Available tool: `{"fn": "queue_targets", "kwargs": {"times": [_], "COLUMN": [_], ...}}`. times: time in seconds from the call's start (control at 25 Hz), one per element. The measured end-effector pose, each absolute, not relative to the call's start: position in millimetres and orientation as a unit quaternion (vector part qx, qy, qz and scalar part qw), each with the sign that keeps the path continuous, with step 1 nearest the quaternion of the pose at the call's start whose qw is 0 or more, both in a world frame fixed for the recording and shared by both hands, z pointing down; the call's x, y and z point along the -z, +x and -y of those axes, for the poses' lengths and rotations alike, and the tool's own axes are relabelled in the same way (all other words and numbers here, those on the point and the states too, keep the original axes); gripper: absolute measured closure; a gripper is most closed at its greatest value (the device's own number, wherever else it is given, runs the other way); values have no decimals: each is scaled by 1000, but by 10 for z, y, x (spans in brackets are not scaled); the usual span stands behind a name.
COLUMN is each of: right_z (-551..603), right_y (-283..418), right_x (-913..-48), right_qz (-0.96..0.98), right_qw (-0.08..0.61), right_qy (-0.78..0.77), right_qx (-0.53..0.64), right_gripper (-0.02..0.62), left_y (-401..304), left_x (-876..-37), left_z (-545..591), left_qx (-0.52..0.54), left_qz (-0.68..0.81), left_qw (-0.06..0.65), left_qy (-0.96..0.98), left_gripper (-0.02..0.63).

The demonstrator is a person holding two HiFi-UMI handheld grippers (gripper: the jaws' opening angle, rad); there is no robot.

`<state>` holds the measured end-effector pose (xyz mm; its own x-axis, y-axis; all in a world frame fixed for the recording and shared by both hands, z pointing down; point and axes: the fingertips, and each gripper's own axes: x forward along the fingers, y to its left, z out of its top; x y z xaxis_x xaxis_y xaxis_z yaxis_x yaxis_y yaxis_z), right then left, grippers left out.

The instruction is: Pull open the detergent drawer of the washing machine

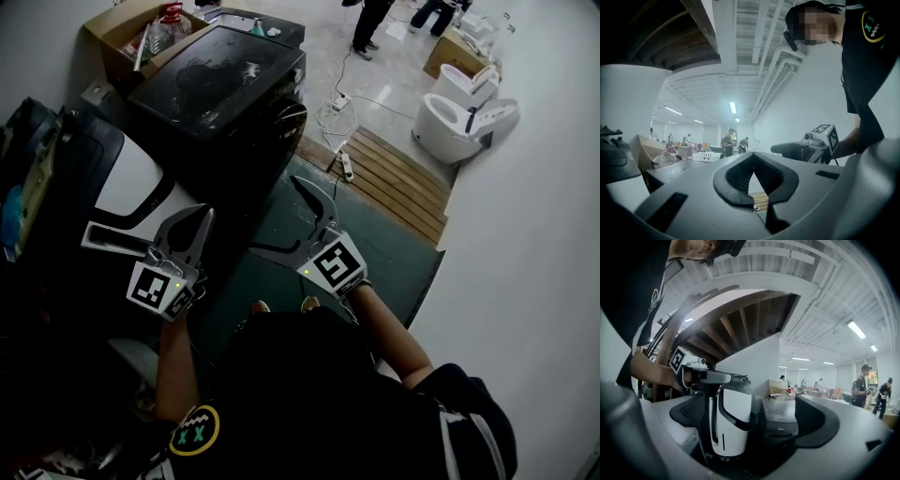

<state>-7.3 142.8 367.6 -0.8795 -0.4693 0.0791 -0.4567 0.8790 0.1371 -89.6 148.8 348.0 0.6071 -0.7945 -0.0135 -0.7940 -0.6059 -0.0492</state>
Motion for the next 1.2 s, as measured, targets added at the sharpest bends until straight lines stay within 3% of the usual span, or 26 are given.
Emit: {"fn": "queue_targets", "kwargs": {"times": [0.64,1.2], "right_z": [-1233,133], "right_y": [542,-241], "right_x": [-3910,-4153], "right_qz": [972,969], "right_qw": [72,103], "right_qy": [218,216], "right_qx": [54,60], "right_gripper": [-5,-5], "left_y": [-249,-996], "left_x": [-3632,-3834], "left_z": [-1357,13], "left_qx": [17,1], "left_qz": [-463,-449], "left_qw": [10,18], "left_qy": [-886,-893], "left_gripper": [588,588]}}
